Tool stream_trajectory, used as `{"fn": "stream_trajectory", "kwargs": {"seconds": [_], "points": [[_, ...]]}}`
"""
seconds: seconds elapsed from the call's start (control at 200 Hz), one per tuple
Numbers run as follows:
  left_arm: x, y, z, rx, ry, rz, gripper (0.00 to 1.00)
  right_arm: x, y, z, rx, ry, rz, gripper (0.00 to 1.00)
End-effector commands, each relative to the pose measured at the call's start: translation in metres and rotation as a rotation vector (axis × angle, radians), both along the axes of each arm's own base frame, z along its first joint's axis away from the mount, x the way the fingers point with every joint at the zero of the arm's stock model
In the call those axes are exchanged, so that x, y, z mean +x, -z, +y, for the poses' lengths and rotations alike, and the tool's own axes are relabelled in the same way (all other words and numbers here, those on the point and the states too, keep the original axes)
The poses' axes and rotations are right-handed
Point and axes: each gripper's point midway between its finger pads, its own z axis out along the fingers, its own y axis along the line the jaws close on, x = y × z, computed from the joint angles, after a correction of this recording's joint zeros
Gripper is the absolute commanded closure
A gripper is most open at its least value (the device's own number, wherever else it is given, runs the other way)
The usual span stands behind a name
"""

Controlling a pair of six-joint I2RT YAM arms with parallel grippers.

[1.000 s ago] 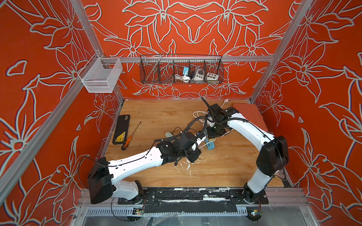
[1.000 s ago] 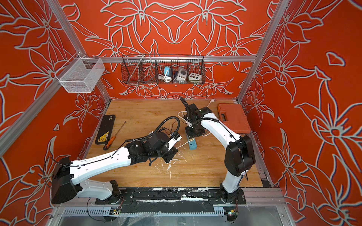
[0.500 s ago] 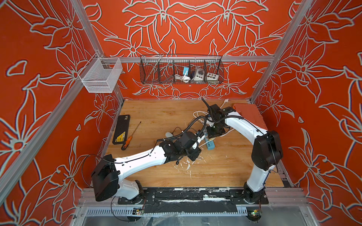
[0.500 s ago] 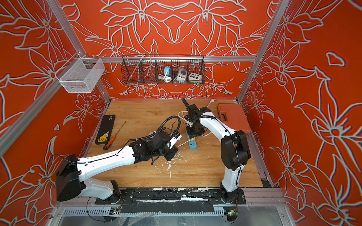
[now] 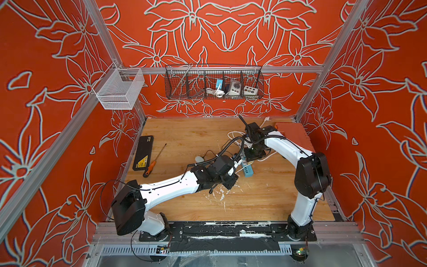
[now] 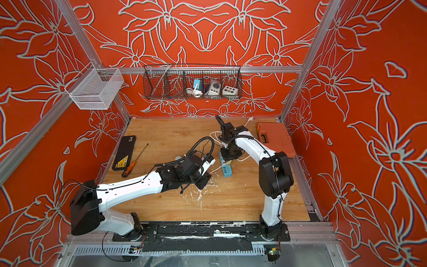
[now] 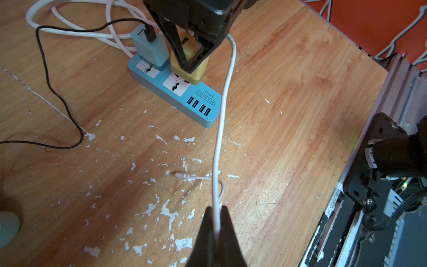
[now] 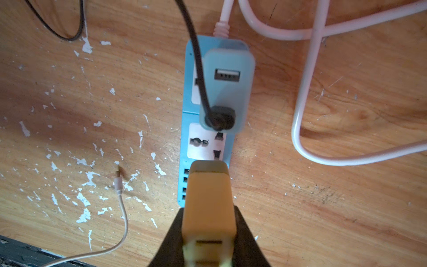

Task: Charge the bluetooth headset
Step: Insert the plug into the socket.

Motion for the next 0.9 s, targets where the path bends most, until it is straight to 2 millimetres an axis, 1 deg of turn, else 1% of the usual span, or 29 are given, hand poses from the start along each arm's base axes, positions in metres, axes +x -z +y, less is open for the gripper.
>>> {"fn": "stream_trajectory", "kwargs": {"seconds": [0.0,0.115,0.33,0.59,0.821,0.896], "points": [[0.003,0.003,0.001,0.002,-0.018,0.017,1.00,0.015,0.000,-0.008,-0.036,0.015,-0.038,0.85],[0.003,0.004,0.000,-0.001,-0.017,0.021,1.00,0.018,0.005,-0.011,-0.052,0.025,-0.047,0.86],[0.003,0.008,0.000,0.003,-0.019,0.029,1.00,0.024,0.004,-0.014,-0.069,0.041,-0.072,0.86],[0.003,0.015,0.001,0.009,-0.024,0.043,1.00,0.018,0.019,-0.013,-0.060,0.046,-0.034,0.86],[0.004,0.015,0.003,0.008,-0.030,0.042,1.00,0.015,0.027,-0.016,-0.073,0.054,-0.019,0.86],[0.004,0.016,0.004,0.008,-0.033,0.044,1.00,0.014,0.025,-0.016,-0.067,0.062,-0.025,0.86]]}}
